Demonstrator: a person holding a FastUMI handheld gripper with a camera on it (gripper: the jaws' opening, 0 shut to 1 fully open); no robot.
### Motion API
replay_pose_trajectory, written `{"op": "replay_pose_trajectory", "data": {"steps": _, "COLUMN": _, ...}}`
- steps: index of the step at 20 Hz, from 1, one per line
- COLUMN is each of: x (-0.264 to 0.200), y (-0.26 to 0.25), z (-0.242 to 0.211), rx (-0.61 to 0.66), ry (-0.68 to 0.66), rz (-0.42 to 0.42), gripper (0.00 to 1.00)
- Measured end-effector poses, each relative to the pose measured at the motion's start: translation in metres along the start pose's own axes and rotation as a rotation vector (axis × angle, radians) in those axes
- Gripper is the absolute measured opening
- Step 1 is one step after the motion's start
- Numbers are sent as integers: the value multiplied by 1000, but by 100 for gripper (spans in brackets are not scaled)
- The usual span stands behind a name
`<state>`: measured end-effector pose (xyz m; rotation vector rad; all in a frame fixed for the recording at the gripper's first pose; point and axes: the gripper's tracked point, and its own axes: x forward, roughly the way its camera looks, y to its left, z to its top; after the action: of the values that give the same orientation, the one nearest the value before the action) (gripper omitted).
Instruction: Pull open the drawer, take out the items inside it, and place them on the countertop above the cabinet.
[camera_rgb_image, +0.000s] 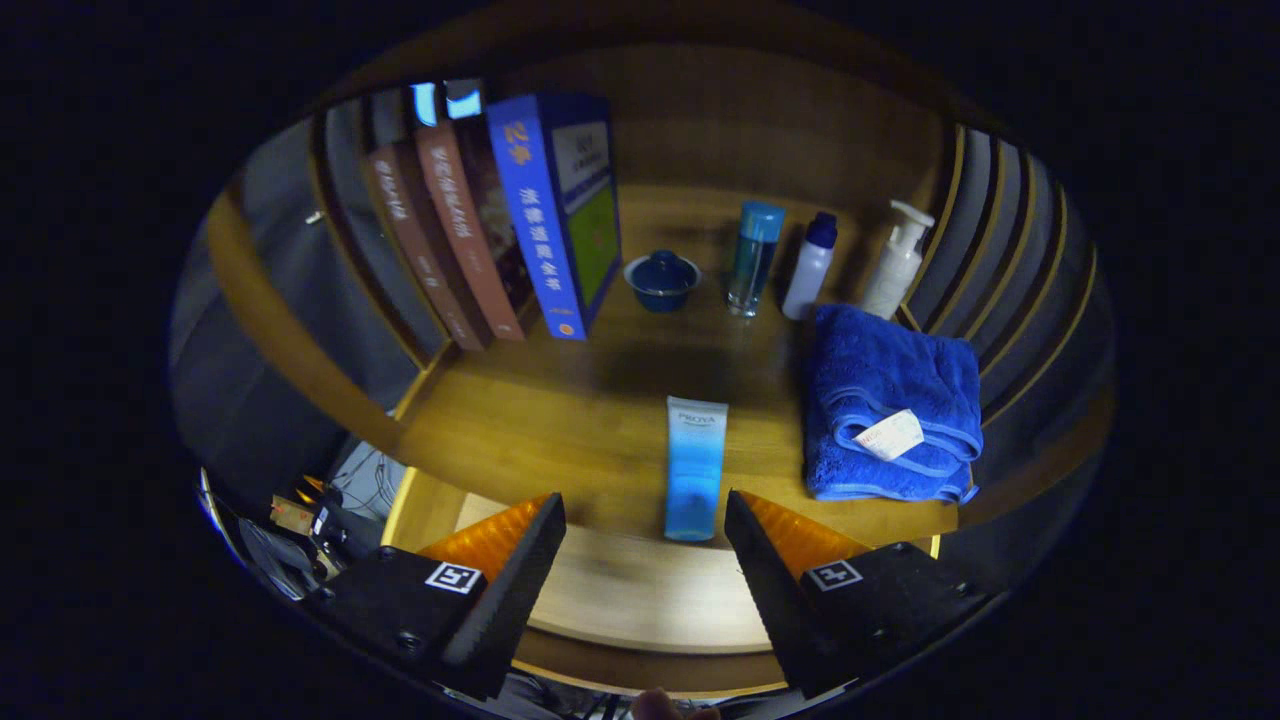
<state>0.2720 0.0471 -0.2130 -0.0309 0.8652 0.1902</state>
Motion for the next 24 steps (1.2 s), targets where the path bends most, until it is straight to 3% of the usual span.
{"op": "replay_pose_trajectory", "data": {"steps": 8, "x": -104, "y": 22, "z": -8, "rx": 4, "ry": -464, "rz": -25, "gripper": 100}}
{"op": "replay_pose_trajectory", "data": {"steps": 11, "x": -136, "y": 22, "z": -30, "rx": 12, "ry": -575, "rz": -50, "gripper": 100}}
{"op": "replay_pose_trajectory", "data": {"steps": 17, "x": -174, "y": 14, "z": -81, "rx": 27, "ry": -723, "rz": -111, "gripper": 100}}
{"op": "replay_pose_trajectory", "data": {"steps": 24, "x": -142, "y": 4, "z": -160, "rx": 13, "ry": -736, "rz": -158, "gripper": 100}}
